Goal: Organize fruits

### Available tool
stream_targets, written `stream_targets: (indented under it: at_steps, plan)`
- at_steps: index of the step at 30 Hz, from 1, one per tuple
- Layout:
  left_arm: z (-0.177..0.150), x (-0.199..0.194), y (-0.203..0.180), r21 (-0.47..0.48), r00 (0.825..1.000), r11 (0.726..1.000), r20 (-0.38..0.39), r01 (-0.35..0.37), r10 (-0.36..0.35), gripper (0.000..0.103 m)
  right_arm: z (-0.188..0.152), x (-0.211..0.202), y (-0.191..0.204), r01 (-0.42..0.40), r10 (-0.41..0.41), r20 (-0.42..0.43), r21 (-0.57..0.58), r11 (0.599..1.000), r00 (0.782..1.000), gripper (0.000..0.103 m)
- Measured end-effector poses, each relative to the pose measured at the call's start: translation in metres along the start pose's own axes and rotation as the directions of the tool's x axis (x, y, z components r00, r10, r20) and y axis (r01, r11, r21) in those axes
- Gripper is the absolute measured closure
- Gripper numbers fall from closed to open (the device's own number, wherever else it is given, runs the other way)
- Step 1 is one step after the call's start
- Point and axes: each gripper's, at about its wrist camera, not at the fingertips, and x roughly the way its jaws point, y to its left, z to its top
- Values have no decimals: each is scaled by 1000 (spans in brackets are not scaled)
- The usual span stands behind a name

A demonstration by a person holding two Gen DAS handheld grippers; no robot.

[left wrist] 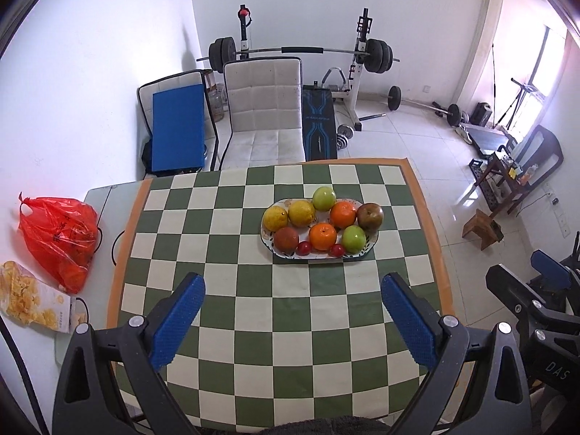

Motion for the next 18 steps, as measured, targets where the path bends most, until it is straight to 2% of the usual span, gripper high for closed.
stream_targets:
  at_steps: [9, 18]
  plan:
    - [-11, -28, 1, -16, 1000, 1000, 14, 2, -1, 3, -2, -42, 4, 0, 0, 23, -7, 1000, 1000, 3]
    - [-14, -36, -3, -10, 1000, 1000, 18, -10, 10, 3, -2, -53, 5, -2, 2, 18, -12, 1000, 1000, 3]
